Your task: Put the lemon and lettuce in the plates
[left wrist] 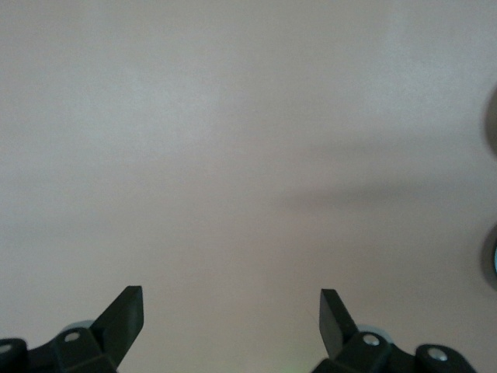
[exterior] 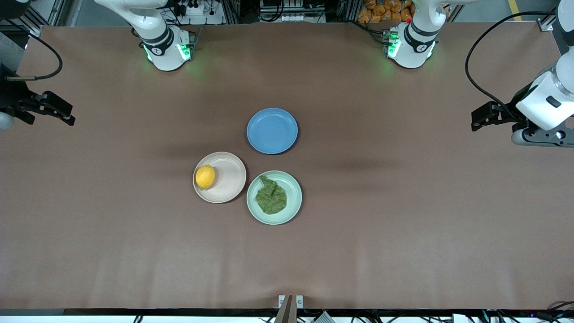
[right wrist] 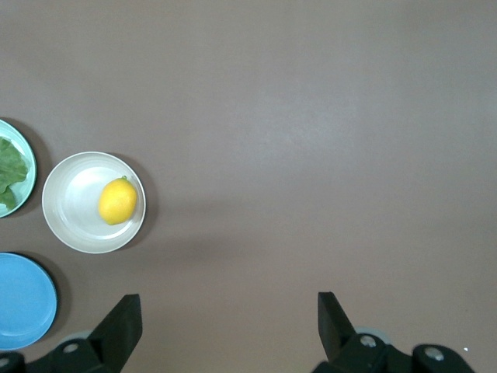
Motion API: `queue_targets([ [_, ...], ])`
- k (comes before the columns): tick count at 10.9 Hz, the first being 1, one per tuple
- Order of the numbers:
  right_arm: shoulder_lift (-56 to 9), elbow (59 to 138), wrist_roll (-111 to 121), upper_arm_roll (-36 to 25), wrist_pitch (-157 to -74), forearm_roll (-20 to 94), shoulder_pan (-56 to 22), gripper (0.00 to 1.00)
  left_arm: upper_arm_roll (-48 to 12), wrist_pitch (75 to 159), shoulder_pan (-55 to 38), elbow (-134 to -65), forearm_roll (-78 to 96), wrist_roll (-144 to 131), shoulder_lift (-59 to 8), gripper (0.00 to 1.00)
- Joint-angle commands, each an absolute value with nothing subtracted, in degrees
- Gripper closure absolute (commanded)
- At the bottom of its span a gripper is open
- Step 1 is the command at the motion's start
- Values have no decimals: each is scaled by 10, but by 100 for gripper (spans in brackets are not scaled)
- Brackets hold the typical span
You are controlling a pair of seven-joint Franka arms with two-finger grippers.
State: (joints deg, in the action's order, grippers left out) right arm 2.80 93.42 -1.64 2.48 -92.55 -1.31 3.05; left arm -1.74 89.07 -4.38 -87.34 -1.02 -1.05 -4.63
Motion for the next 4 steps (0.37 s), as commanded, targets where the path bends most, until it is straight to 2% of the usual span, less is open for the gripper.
queue_targets([
  [1,-2,870,-12,30,-850,-21,33,0,-18,891,-41,-875,-18,-7,-46,0],
  [4,-10,859,-13,30,-835,-14,38,0,-18,891,-41,-875,-18,-9,-47,0],
])
